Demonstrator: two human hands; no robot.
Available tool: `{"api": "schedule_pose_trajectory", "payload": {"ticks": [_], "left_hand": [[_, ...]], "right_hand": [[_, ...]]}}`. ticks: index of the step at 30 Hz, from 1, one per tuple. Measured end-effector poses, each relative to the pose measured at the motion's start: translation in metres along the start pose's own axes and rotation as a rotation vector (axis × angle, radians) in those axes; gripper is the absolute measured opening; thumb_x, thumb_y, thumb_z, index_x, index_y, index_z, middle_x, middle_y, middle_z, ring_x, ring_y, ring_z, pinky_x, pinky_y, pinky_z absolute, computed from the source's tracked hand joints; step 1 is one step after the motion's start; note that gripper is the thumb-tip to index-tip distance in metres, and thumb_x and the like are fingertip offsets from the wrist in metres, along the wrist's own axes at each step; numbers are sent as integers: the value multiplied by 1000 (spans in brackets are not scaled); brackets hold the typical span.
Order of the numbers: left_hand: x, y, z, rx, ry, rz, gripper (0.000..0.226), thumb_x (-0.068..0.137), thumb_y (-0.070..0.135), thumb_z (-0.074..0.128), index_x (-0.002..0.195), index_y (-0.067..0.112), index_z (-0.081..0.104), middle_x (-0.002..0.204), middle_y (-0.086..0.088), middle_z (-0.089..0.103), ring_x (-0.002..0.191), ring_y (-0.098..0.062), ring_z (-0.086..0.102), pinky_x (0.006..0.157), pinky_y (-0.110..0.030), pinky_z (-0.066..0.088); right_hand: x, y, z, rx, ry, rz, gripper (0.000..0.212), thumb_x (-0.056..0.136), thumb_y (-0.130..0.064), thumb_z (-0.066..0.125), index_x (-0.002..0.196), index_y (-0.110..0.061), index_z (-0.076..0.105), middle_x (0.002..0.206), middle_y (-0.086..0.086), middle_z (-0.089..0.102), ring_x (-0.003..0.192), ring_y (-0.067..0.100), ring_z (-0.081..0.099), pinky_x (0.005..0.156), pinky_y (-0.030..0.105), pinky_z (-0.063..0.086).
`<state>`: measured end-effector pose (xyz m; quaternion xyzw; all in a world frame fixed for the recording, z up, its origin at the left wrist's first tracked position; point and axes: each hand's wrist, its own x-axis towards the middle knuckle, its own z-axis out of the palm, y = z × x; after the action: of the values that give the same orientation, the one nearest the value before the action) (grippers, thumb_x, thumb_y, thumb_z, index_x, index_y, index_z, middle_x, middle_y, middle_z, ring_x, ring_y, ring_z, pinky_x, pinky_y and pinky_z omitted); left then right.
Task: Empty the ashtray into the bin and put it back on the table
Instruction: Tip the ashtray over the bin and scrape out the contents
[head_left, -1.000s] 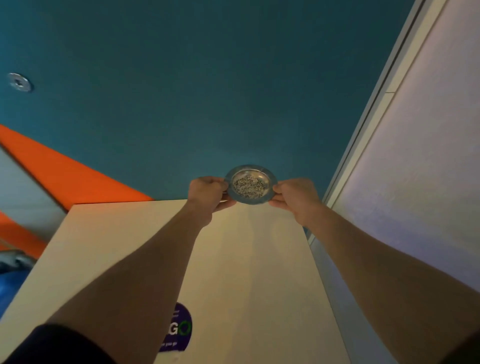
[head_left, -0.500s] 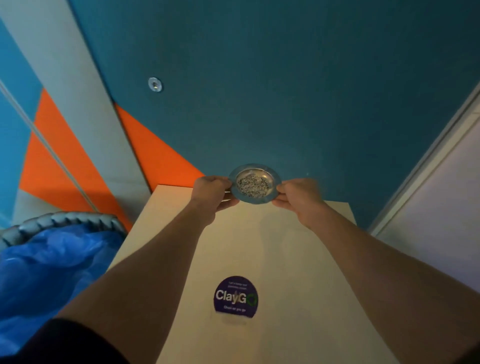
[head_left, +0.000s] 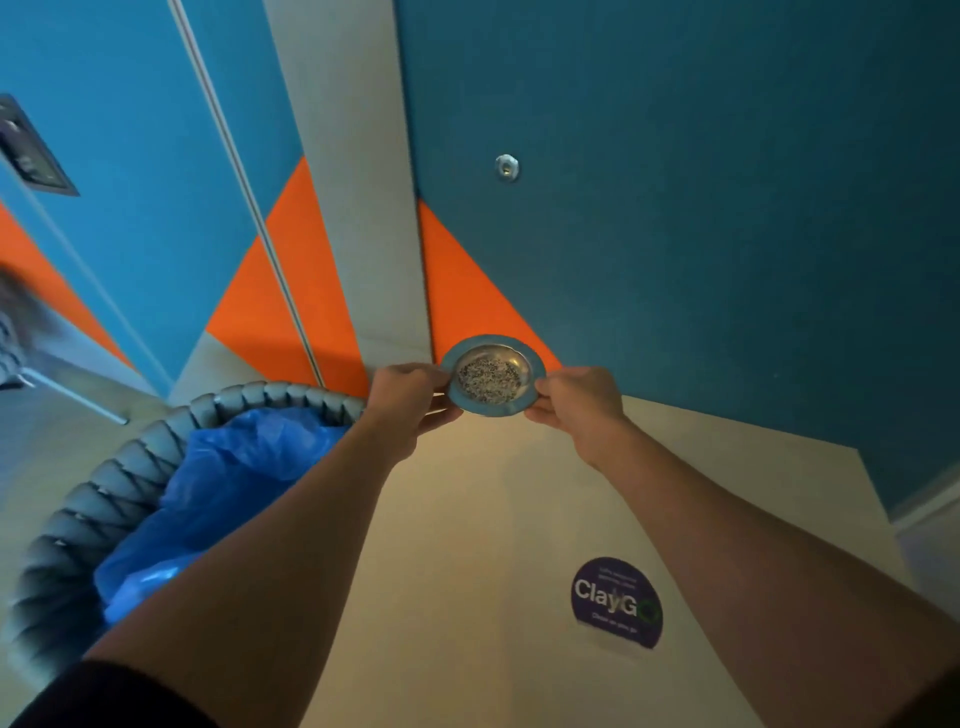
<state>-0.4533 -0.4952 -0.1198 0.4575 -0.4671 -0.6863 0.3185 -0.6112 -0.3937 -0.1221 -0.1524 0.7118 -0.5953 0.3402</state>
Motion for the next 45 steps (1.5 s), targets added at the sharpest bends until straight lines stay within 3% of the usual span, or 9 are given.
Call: {"api": "schedule_pose_trajectory", "payload": {"ticks": [4,8,13,17,20,24,28,34,45], "left_hand": [[8,2,-55,-31,48,-18,9,92,4,57,98,-1,64,79,-12,71,60,-18,71,49,-26,56],[17,1,-109,-24,63,-32,15,93,7,57,104,-2,63,79,-10,72,67,-19,71,60,-33,59],[30,-5,-171,-37,156,-54,10,93,5,58,94,0,66,78,-10,73,64,-19,72,53,-28,58],[44,-18,-220,-23,210,-77,9,92,5,59,91,4,67,72,-6,76,62,-16,73,52,-26,57],[54,-30,-252,-30,250,-102,7,91,5,60,94,4,67,71,-5,77,62,-15,74,52,-27,57],[67,-52,-291,-28,303,-129,7,91,6,62,92,5,68,70,-4,77,64,-16,74,55,-28,58],[78,-76,-323,-53,352,-149,8,91,6,63,89,5,70,72,-6,77,67,-17,75,55,-28,59],[99,-108,-352,-76,428,-190,9,91,6,62,89,4,70,75,-10,77,71,-20,75,57,-31,60],[128,-154,-371,-84,441,-177,5,91,2,62,90,2,67,75,-11,74,71,-22,75,57,-30,60]], "right_hand": [[-9,7,54,-42,-28,5,17,82,2,60,72,-10,65,91,16,73,60,20,72,58,30,60],[-15,19,107,-66,-88,19,17,84,1,60,75,-12,66,91,16,73,58,19,72,54,28,59],[-18,40,170,-97,-171,39,12,87,-4,62,98,-6,67,90,13,72,61,19,73,67,35,63],[-24,57,216,-150,-260,36,12,88,-13,64,80,-21,61,83,8,73,66,19,73,68,34,62],[-25,70,241,-263,-277,-17,7,89,-28,62,82,-26,62,80,-1,71,73,16,71,70,35,60],[-15,96,265,-528,-322,-170,25,92,-42,52,105,-22,61,109,-1,67,83,9,57,69,26,42],[-5,129,283,-748,-446,-273,46,93,-49,47,130,-21,52,132,5,60,114,25,60,98,41,47],[5,180,288,-1067,-578,-460,43,91,-49,51,123,-21,57,126,4,64,117,25,55,100,43,46],[21,254,282,-1311,-619,-728,38,91,-55,43,105,-26,64,88,-5,72,85,17,63,96,40,43]]}}
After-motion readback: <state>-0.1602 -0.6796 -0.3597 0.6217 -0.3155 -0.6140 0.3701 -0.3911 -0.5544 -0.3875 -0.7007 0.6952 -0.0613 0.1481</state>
